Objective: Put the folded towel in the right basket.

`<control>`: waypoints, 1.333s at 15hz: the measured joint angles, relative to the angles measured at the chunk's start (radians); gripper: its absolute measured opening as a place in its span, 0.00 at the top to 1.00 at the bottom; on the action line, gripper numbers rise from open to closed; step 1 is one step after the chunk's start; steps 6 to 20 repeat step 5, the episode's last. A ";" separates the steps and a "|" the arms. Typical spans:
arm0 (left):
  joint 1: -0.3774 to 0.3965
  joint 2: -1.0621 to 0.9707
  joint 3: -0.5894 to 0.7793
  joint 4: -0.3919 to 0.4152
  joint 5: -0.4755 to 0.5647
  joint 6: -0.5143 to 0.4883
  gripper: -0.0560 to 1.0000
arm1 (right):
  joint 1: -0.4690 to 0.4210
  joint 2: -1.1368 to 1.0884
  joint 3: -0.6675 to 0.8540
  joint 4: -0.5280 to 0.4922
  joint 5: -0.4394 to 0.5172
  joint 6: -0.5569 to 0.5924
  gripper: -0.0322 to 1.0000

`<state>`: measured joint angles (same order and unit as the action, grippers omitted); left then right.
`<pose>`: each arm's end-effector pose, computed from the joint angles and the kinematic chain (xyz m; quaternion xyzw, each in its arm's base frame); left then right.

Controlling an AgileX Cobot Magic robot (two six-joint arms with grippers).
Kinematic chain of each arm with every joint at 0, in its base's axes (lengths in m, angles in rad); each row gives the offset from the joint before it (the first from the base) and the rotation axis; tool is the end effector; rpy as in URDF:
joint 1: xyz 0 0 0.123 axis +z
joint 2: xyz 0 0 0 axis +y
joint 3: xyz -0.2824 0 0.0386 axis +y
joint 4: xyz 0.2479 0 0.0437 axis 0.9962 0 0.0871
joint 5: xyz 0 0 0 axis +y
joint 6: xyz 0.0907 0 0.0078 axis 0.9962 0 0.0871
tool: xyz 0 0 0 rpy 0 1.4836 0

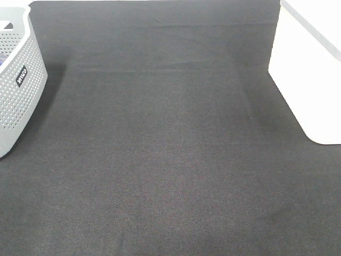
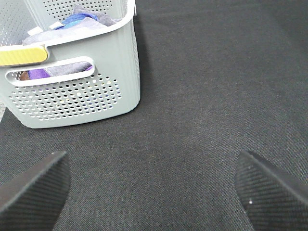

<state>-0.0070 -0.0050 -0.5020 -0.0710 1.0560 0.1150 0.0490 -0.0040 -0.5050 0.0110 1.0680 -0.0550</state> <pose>-0.0058 -0.0056 0.2782 0.0532 0.8480 -0.0070 0.5273 -0.0064 0.0006 0.2779 -0.0446 0.8516 0.0039 0.5223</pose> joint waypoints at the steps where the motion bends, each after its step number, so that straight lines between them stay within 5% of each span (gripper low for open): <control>1: 0.000 0.000 0.000 0.000 0.000 0.000 0.11 | 0.000 0.000 0.000 0.000 0.000 0.000 0.32; 20: 0.000 0.000 0.000 0.000 0.000 0.000 0.11 | 0.000 0.000 0.000 0.000 0.000 0.000 0.32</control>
